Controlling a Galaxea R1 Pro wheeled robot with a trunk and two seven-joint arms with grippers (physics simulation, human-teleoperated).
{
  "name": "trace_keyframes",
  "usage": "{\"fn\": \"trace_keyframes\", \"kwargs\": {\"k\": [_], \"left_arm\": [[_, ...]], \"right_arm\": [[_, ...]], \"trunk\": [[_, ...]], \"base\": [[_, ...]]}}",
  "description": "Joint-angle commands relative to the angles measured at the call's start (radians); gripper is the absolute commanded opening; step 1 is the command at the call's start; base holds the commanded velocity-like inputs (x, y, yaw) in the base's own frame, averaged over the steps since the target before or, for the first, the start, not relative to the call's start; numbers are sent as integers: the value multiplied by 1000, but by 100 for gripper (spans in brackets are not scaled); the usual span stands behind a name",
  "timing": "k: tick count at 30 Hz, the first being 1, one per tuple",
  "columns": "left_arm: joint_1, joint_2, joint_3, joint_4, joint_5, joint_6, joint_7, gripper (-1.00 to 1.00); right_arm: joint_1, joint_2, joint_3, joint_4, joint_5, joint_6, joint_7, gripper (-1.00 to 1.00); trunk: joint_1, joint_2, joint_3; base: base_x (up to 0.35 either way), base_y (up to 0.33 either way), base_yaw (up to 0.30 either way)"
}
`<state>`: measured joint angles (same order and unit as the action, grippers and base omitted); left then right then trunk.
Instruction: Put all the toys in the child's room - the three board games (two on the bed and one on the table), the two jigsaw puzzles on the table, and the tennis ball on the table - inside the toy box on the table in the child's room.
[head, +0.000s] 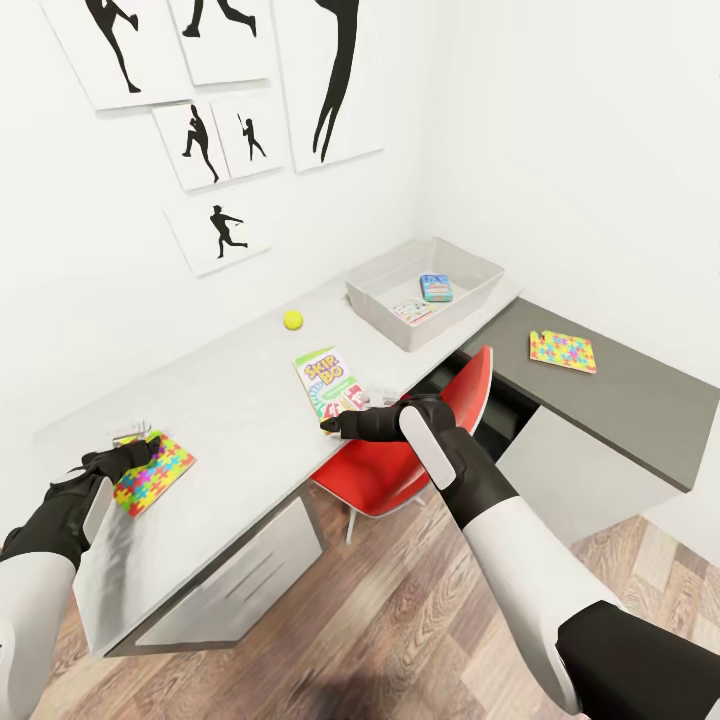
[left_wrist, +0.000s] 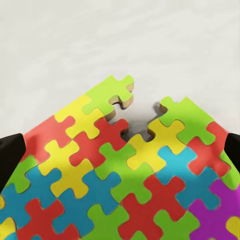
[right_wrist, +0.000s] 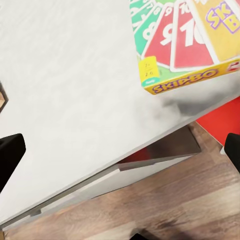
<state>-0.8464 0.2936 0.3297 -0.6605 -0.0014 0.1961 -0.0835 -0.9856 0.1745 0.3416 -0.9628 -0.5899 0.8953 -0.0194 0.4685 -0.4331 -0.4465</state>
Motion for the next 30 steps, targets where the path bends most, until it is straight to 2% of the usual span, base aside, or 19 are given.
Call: {"fn": "trace_keyframes", "kwargs": {"k": [1, 8, 30], "left_arm": [[-1, -1, 5, -2, 0, 6, -7, 100], [-1, -1, 5, -16, 0, 8, -8, 100], [-1, -1, 5, -22, 0, 13, -8, 100]], "right_arm": [[-1, 0, 0, -1, -2, 4, -2, 100], [-1, 0, -1, -1, -2, 4, -2, 100], [-1, 0, 0, 0, -2, 4, -2, 100]], "trunk": [[1, -2, -1], [1, -2, -1], [1, -2, -1]], "base": [[0, 0, 0], [12, 0, 0], [145, 0, 0]]}}
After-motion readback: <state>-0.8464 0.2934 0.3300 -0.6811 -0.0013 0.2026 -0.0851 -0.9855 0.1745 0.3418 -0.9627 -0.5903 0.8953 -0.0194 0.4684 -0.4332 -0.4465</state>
